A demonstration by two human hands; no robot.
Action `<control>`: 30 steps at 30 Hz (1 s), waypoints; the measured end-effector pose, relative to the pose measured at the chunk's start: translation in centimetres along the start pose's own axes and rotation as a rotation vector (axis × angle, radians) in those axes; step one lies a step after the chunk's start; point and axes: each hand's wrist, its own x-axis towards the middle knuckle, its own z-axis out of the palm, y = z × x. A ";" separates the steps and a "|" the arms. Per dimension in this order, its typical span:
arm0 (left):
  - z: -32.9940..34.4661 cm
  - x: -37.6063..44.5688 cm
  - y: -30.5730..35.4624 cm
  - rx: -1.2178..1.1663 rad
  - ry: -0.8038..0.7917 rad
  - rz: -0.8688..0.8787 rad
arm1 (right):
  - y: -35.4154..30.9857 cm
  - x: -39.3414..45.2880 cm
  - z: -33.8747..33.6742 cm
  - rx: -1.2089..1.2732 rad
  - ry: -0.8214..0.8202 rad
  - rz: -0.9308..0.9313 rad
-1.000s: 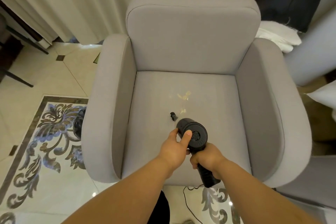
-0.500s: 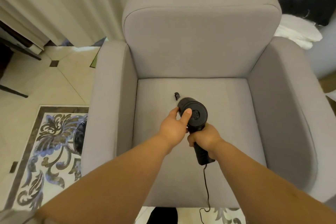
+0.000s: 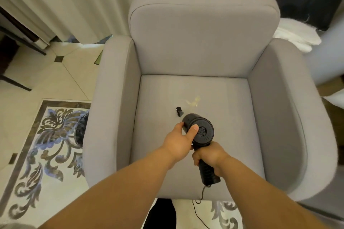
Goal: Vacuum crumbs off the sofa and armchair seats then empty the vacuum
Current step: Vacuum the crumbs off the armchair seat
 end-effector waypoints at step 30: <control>-4.3 1.2 -0.3 -0.104 0.046 0.002 | -3.2 2.7 3.1 -0.065 0.039 -0.070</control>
